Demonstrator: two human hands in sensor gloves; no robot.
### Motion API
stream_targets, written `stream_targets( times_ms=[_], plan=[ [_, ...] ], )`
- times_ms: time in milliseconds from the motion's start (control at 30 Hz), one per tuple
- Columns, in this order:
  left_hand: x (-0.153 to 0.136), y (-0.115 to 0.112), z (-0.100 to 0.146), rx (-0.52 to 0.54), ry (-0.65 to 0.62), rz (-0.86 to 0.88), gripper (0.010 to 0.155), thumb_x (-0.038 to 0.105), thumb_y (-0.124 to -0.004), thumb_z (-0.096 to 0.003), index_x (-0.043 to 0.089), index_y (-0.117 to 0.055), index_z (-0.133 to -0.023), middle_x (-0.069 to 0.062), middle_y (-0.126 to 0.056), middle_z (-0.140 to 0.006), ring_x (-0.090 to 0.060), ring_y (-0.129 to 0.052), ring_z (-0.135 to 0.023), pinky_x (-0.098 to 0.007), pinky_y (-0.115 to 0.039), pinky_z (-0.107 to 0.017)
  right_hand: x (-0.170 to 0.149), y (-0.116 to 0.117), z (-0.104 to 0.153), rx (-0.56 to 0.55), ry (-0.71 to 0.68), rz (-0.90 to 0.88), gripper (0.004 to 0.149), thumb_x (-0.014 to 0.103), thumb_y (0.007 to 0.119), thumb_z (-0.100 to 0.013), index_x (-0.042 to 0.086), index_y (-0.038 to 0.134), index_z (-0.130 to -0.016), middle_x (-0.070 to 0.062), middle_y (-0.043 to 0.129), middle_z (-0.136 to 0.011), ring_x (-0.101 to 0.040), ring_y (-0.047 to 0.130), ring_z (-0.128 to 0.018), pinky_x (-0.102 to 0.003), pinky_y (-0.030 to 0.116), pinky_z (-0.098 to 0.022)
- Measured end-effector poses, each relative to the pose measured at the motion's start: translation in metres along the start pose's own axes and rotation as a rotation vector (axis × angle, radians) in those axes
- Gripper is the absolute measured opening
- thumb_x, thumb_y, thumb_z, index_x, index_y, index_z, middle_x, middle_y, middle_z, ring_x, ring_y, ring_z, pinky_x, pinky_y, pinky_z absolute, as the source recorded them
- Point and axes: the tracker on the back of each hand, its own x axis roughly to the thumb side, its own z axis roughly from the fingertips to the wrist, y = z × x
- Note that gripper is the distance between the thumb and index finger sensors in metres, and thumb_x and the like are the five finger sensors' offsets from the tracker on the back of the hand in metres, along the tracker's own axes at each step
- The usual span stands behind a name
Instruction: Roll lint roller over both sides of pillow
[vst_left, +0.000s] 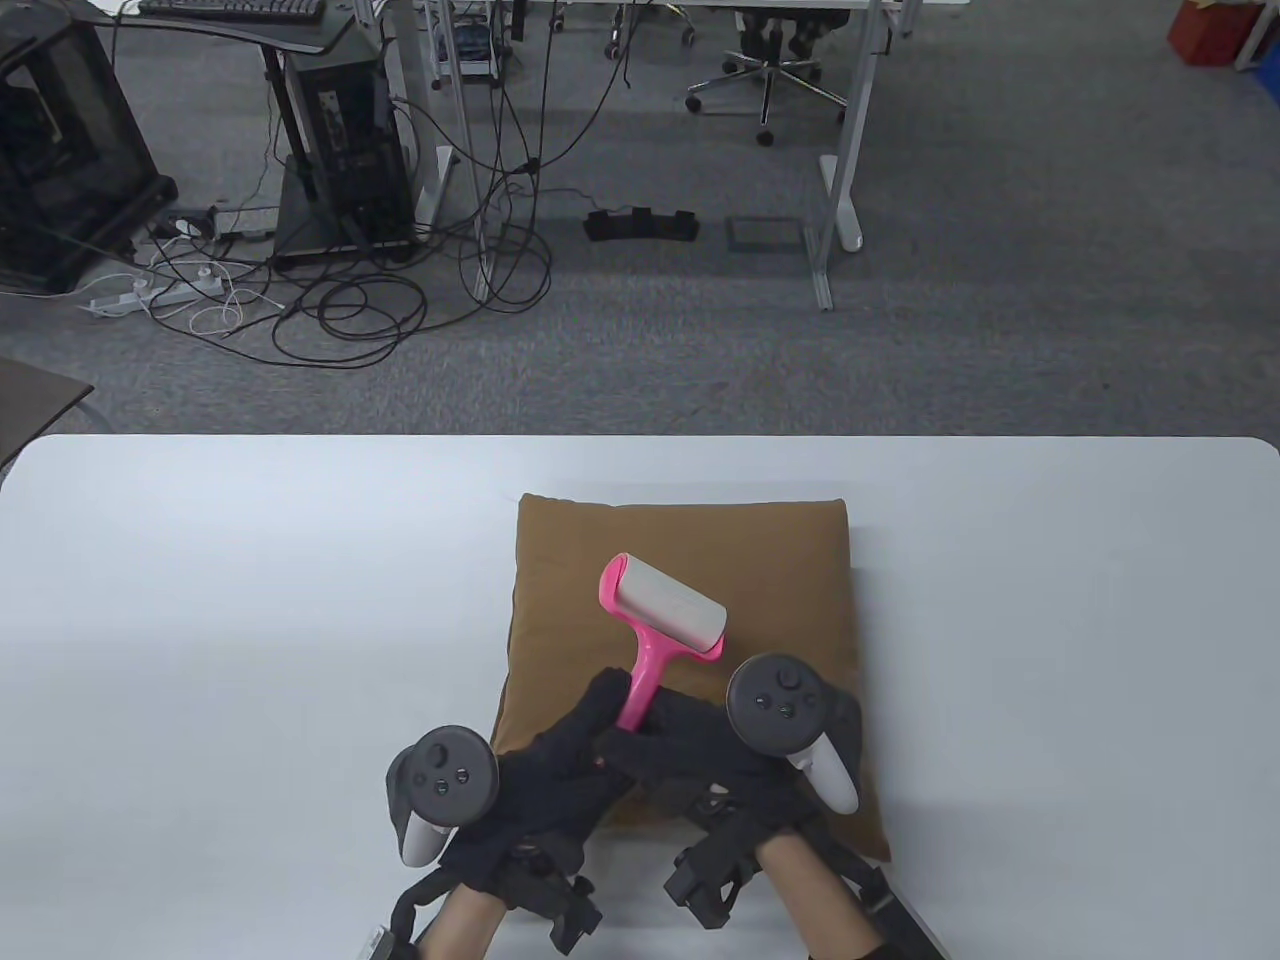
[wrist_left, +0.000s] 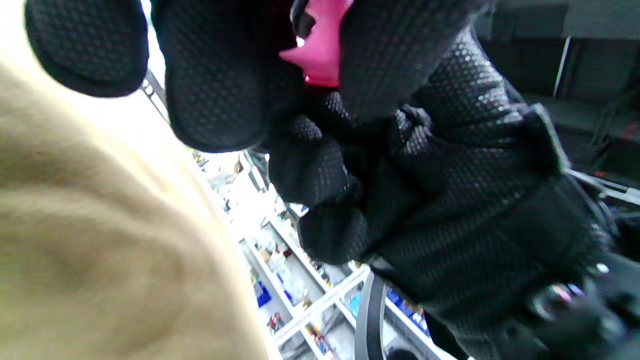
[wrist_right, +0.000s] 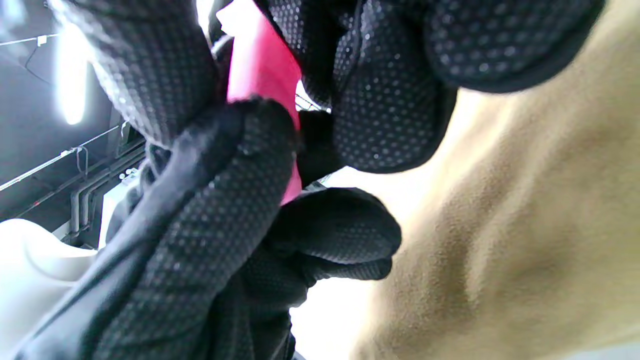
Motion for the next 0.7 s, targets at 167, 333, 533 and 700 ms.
stream_targets(
  times_ms=[167,333,533,700],
  plan=[
    [-0.002,-0.002,-0.003,-0.148,0.020,-0.011,0.086,0.024,-0.092,-0.0449,0.032,-0.036,-0.110,-0.007,-0.074,-0.095,-0.028,-0.096,-0.063,-0.061,-0.075,-0.053,-0.007,-0.002,0.001,-0.009,0.011,0.005,0.070,0.044,0.088,-0.050,-0.009,0.073,-0.094,-0.030,0.091,-0.082,-0.030,0.104,-0.047,-0.048,0.087,-0.030],
    [0.000,-0.002,-0.004,-0.176,0.009,-0.133,0.088,0.022,-0.092,-0.0432,0.037,-0.035,-0.109,-0.007,-0.074,-0.096,-0.025,-0.097,-0.066,-0.060,-0.076,-0.056,-0.017,-0.001,0.002,0.030,0.028,-0.075,0.067,0.042,0.088,-0.051,-0.005,0.071,-0.095,-0.030,0.090,-0.084,-0.032,0.106,-0.049,-0.049,0.089,-0.032],
    [-0.005,-0.004,-0.004,-0.236,0.039,-0.092,0.086,0.011,-0.085,-0.0451,0.041,-0.033,-0.107,-0.019,-0.040,-0.112,-0.033,-0.077,-0.088,-0.064,-0.065,-0.063,-0.023,-0.002,0.003,0.046,0.028,-0.120,0.062,0.035,0.084,-0.054,-0.005,0.067,-0.098,-0.032,0.091,-0.083,-0.038,0.105,-0.055,-0.053,0.087,-0.036],
    [0.003,0.000,-0.002,-0.165,-0.011,-0.196,0.080,0.021,-0.088,-0.0461,0.035,-0.043,-0.110,-0.018,-0.034,-0.114,-0.040,-0.061,-0.096,-0.068,-0.049,-0.068,-0.020,-0.008,0.009,-0.042,0.017,-0.061,0.064,0.034,0.078,-0.057,-0.009,0.061,-0.101,-0.027,0.094,-0.081,-0.039,0.103,-0.056,-0.055,0.084,-0.038]
  ],
)
